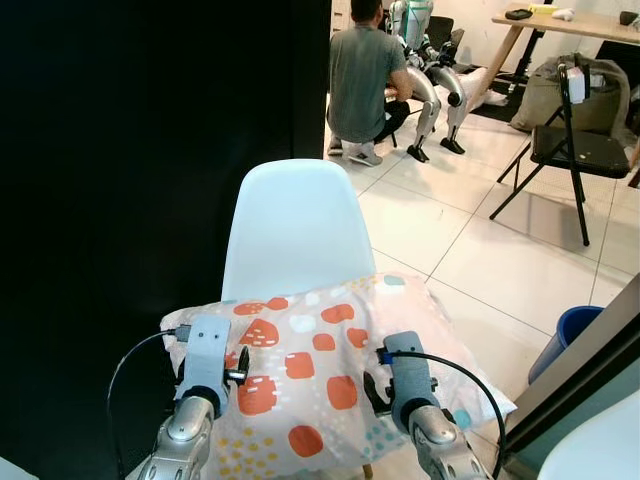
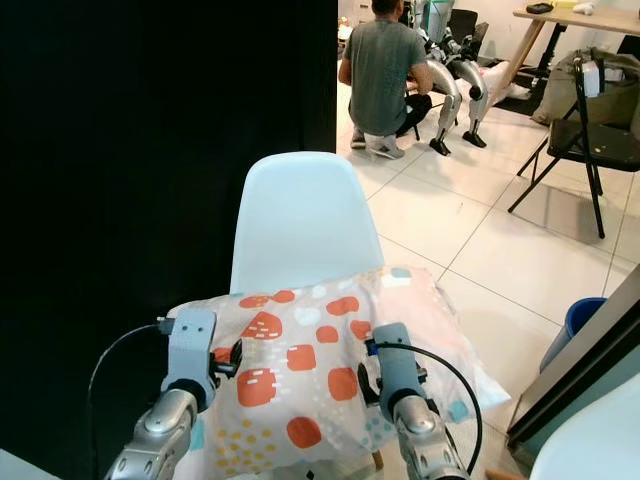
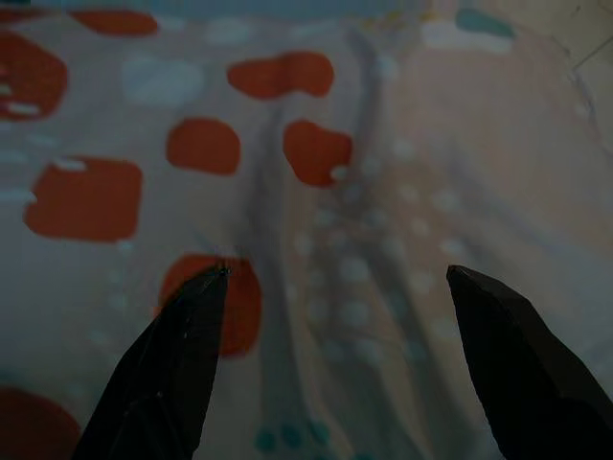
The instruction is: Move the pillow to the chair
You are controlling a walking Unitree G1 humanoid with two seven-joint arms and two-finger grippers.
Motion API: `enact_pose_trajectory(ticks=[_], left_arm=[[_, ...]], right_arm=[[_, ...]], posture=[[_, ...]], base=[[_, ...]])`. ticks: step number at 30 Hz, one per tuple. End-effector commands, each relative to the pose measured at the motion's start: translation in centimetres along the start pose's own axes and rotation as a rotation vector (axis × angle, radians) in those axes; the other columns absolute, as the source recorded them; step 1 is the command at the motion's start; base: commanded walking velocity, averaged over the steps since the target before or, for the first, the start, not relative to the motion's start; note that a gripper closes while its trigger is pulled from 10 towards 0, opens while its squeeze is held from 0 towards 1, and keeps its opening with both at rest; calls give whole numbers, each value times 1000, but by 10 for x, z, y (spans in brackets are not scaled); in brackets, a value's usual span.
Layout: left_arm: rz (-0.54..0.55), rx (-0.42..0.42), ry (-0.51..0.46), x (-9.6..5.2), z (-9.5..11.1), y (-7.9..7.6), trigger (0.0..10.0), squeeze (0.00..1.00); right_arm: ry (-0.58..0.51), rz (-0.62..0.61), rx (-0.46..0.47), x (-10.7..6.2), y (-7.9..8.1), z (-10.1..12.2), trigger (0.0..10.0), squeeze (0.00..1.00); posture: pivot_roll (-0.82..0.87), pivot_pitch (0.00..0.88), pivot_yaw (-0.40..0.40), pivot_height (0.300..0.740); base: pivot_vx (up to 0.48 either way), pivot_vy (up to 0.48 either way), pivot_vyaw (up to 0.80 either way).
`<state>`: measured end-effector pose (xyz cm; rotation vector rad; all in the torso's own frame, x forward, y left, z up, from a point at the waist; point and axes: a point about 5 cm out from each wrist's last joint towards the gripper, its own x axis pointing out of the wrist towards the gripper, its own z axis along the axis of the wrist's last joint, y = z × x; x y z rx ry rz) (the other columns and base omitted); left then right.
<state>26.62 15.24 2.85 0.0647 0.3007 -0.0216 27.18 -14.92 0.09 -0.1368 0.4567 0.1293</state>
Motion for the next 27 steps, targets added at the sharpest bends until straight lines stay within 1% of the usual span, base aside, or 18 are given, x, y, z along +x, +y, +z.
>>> enact_pose_trajectory(ticks=[1, 5, 6, 11, 18, 21, 27], left_arm=[[8, 4, 16, -2, -7, 2, 10000, 0], [-2, 12, 10, -3, -6, 2, 10000, 0], [0, 10, 4, -2, -4, 1, 10000, 0], [-11, 0, -15, -2, -2, -1, 10000, 0], [-17, -8, -17, -2, -2, -2, 10000, 0], [-15, 4, -9, -2, -3, -2, 10000, 0], [-18, -8, -11, -2, -3, -2, 10000, 0]], right_arm=[[-23, -8, 27, 0, 0, 3, 10000, 0], [-36, -11, 44, 1, -1, 8, 10000, 0], [-36, -12, 77, 1, -1, 9, 10000, 0], [-45, -6, 75, 2, 0, 13, 10000, 0], [-52, -11, 84, 2, 0, 14, 10000, 0], [-51, -12, 87, 2, 0, 14, 10000, 0], [-51, -14, 95, 1, -1, 14, 10000, 0]], posture=[[14, 71, -5, 740], [14, 71, -4, 740], [16, 73, -5, 740], [18, 75, -8, 740], [18, 76, -8, 740], [17, 76, -7, 740], [16, 77, -4, 740]], base=[[0, 0, 0], [0, 0, 0], [0, 0, 0], [0, 0, 0], [0, 0, 0], [0, 0, 0], [0, 0, 0]])
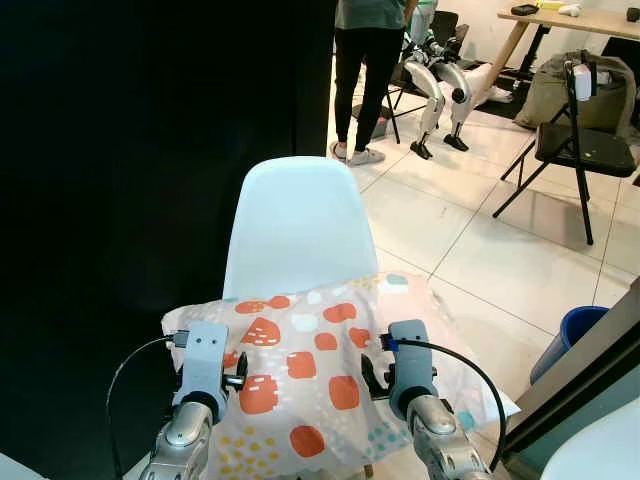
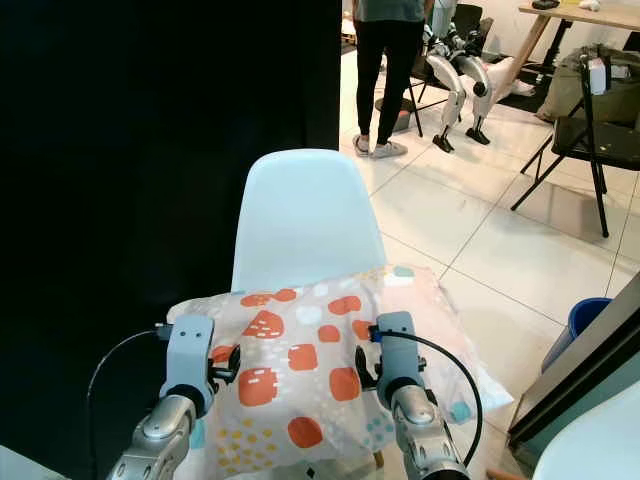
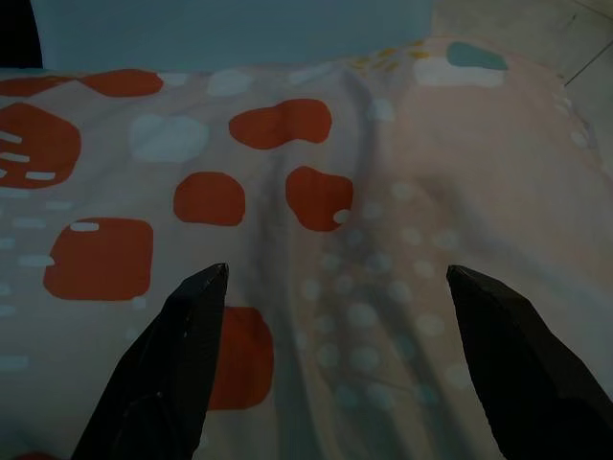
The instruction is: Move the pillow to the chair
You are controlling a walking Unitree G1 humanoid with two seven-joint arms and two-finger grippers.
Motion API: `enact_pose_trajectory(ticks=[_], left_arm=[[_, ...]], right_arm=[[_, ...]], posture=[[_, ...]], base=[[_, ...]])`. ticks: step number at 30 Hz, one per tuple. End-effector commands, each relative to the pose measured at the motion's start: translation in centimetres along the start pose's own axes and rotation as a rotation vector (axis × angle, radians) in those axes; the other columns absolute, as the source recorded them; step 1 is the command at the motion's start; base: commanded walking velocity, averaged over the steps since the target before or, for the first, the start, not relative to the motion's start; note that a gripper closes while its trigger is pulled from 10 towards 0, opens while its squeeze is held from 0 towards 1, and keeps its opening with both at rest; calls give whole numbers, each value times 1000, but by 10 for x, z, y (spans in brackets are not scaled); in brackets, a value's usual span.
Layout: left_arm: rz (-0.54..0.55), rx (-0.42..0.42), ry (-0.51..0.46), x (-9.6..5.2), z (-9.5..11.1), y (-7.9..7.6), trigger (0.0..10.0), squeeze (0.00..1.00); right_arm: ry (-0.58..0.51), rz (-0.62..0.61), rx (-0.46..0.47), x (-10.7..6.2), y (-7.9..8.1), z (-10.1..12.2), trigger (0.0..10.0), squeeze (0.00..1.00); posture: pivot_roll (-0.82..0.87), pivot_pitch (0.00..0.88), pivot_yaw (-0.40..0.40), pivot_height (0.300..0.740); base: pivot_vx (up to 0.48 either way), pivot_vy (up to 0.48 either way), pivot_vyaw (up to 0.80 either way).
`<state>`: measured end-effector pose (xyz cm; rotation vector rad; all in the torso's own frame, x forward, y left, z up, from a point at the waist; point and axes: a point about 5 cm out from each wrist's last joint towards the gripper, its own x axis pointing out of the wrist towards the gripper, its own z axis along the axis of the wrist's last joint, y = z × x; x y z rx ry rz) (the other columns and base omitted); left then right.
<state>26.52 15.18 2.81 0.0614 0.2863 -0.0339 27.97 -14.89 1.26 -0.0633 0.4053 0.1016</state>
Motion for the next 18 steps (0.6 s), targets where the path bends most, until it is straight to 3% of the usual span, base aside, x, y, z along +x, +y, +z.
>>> enact_pose_trajectory(ticks=[1, 7, 18], left_arm=[[-7, -8, 4, -1, -2, -2, 10000, 0], [-15, -8, 3, 0, -1, -3, 10000, 0], [-11, 2, 19, 0, -5, -6, 10000, 0]], right_arm=[[4, 0, 20, -1, 1, 0, 10000, 0], [1, 15, 18, -1, 2, 0, 10000, 0], [39, 34, 47, -5, 2, -6, 10000, 0]], posture=[[16, 77, -4, 740], [16, 80, -6, 740], [12, 81, -15, 740]], base=[[0, 0, 0], [0, 0, 0], [0, 0, -800]])
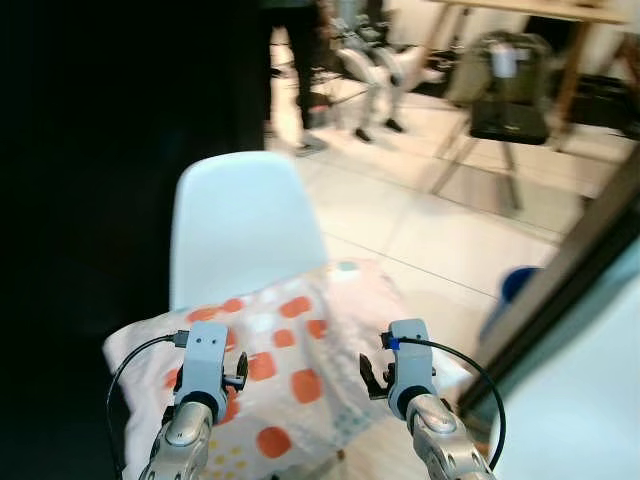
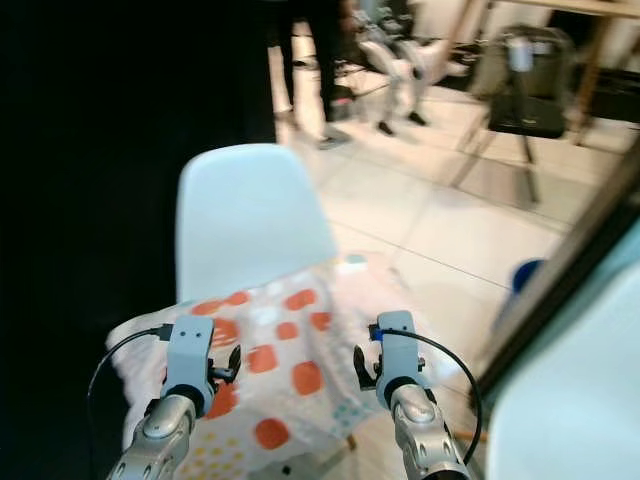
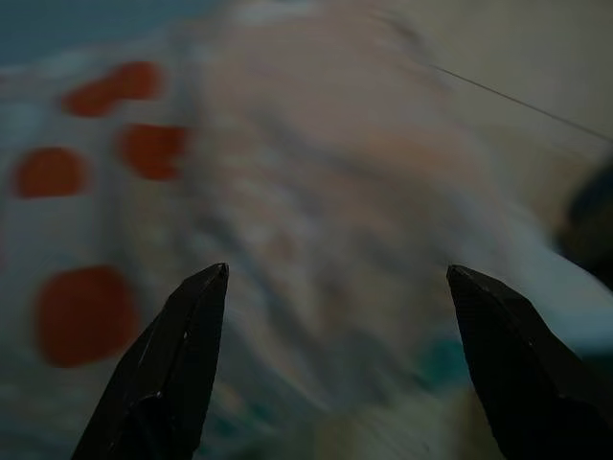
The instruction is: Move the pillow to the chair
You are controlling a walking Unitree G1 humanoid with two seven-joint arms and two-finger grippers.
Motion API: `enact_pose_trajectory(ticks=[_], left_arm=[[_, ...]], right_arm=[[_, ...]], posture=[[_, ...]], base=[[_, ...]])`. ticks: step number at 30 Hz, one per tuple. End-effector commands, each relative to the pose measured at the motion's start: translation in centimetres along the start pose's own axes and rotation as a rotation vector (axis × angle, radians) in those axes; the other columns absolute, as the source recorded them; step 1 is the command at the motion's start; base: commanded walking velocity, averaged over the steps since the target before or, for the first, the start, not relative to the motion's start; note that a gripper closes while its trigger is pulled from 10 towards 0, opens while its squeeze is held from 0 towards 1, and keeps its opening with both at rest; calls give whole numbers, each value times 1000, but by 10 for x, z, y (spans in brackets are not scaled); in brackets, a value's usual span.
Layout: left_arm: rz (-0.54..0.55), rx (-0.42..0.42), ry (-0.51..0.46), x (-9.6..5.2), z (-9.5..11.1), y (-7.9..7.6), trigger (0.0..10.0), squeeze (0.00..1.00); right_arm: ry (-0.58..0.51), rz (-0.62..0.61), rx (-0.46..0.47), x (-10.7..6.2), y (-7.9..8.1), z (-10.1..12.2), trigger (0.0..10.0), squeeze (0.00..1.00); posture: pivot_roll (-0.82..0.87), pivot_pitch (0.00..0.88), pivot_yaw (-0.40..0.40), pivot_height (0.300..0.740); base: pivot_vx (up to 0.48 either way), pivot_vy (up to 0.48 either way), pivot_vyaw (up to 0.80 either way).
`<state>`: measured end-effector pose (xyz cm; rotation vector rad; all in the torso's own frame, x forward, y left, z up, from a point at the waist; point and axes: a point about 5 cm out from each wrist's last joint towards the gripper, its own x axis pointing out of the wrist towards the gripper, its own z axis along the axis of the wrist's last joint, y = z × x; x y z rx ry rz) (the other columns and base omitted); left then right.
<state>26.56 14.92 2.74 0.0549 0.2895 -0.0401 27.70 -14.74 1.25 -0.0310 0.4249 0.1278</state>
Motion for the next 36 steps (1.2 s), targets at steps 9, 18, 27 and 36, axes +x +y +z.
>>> enact_pose_trajectory(ticks=[9, 18, 27, 36], left_arm=[[-6, 4, 9, 1, -2, -4, 10000, 0], [-1, 7, 8, 1, -2, -4, 10000, 0], [34, 6, 23, 2, -4, 2, 10000, 0], [96, -74, 57, 3, -7, 12, 10000, 0]], right_arm=[[41, 2, 31, -6, 0, -9, 10000, 0], [47, 3, 18, -6, -1, -8, 10000, 0], [37, -48, -5, -8, -10, -12, 10000, 0], [19, -86, -16, -8, -17, -9, 10000, 0]], posture=[[9, 86, -11, 740], [13, 85, -16, 740], [22, 87, -7, 740], [14, 94, -3, 740]], base=[[0, 0, -800], [0, 0, -800], [0, 0, -800], [0, 0, -800]])
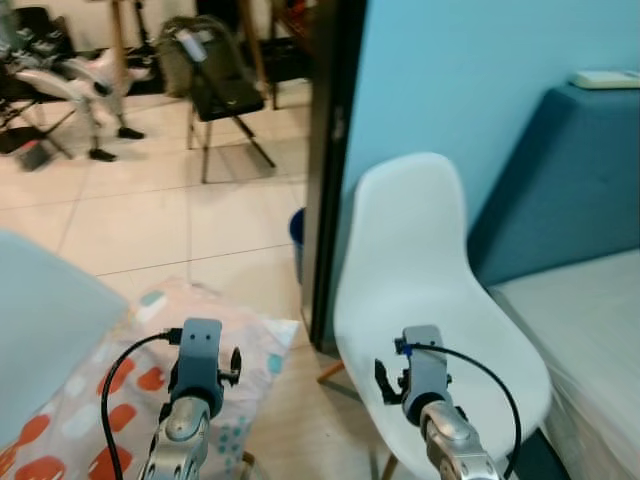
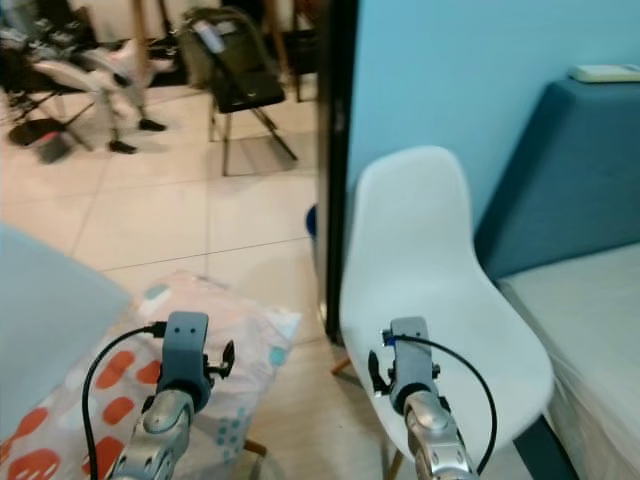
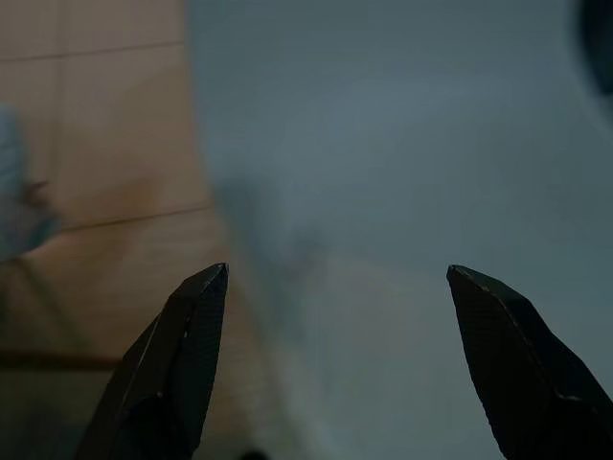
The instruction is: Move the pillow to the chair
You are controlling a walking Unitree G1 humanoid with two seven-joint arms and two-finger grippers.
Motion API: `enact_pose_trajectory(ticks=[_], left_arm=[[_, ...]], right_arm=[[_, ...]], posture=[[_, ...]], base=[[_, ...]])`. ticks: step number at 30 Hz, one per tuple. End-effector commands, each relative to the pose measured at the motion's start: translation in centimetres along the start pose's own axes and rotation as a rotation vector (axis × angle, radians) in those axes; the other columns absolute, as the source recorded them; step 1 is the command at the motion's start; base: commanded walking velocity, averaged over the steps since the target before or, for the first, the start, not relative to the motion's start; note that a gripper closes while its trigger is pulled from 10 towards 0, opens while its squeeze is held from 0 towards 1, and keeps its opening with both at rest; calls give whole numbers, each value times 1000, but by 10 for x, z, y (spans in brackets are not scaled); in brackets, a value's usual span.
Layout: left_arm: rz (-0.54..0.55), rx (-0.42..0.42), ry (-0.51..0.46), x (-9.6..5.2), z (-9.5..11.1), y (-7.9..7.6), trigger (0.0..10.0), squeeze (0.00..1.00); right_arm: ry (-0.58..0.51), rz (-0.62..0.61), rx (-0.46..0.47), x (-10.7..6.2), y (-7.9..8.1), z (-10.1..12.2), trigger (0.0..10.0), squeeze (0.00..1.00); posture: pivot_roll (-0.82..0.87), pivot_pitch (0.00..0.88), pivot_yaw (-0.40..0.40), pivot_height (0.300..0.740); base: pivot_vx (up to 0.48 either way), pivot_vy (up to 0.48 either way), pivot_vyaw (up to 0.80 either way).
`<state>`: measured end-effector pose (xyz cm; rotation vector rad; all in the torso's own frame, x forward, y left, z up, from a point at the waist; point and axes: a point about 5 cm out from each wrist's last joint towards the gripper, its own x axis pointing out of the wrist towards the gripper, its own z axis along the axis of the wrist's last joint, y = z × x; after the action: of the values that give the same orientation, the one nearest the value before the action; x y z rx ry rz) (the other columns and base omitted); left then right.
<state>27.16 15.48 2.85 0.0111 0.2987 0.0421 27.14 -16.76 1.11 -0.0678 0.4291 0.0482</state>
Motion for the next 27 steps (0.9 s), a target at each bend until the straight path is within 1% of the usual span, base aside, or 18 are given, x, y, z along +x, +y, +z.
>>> enact_pose_trajectory(ticks=[1, 5, 8, 11, 12, 14, 16, 19, 21, 22, 23, 25, 26, 27], left_arm=[[27, -26, 44, -2, -8, 7, 10000, 0], [33, -19, 36, -1, -7, 8, 10000, 0], [13, 8, 21, 1, -4, 5, 10000, 0], [-6, 1, 17, 3, -2, 3, 10000, 0], [-2, 12, 49, 4, -5, 3, 10000, 0], [12, 8, 63, 5, -5, 3, 10000, 0], [34, -20, 89, 7, -4, 3, 10000, 0], [6, -78, 78, 8, 1, 3, 10000, 0], [5, -82, 69, 8, 2, 5, 10000, 0], [29, -42, 75, 9, 0, 10, 10000, 0], [29, -42, 75, 9, 0, 10, 10000, 0], [16, 14, 43, 8, 1, 10, 10000, 0], [16, 14, 43, 8, 1, 10, 10000, 0], [16, 43, 23, 8, 2, 10, 10000, 0]], right_arm=[[10, -3, 2, -1, 2, -4, 10000, 0], [8, -5, 4, -1, 2, -4, 10000, 0], [5, -9, 8, -3, 1, -5, 10000, 0], [9, -18, 12, -4, 0, -7, 10000, 0], [23, -26, 8, -4, 1, -10, 10000, 0], [19, -20, 7, -4, 2, -10, 10000, 0], [6, -12, 7, -5, 2, -7, 10000, 0], [3, -19, 13, -6, 2, -7, 10000, 0], [5, -20, 18, -6, 3, -8, 10000, 0], [5, -16, 18, -5, 6, -8, 10000, 0], [5, -16, 18, -5, 6, -8, 10000, 0], [-3, -27, 32, -5, 5, -5, 10000, 0], [-3, -27, 32, -5, 5, -5, 10000, 0], [-3, -33, 37, -5, 4, -5, 10000, 0]], posture=[[14, 94, -3, 740], [11, 95, -2, 740], [8, 86, 2, 740], [4, 98, -3, 740], [2, 107, 6, 740], [6, 119, 11, 740], [4, 116, 8, 740], [12, 105, 0, 740], [15, 118, 12, 740], [13, 113, 22, 740], [13, 113, 22, 740], [15, 113, 14, 740], [15, 113, 14, 740], [15, 109, 9, 740]], base=[[0, 0, -800], [0, 0, -800], [0, 0, -800], [0, 0, -800], [0, 0, -800], [0, 0, -800], [0, 0, -800], [0, 0, -800], [0, 0, -800], [0, 0, -800], [0, 0, -800], [0, 0, -800], [0, 0, -800], [0, 0, -800]])
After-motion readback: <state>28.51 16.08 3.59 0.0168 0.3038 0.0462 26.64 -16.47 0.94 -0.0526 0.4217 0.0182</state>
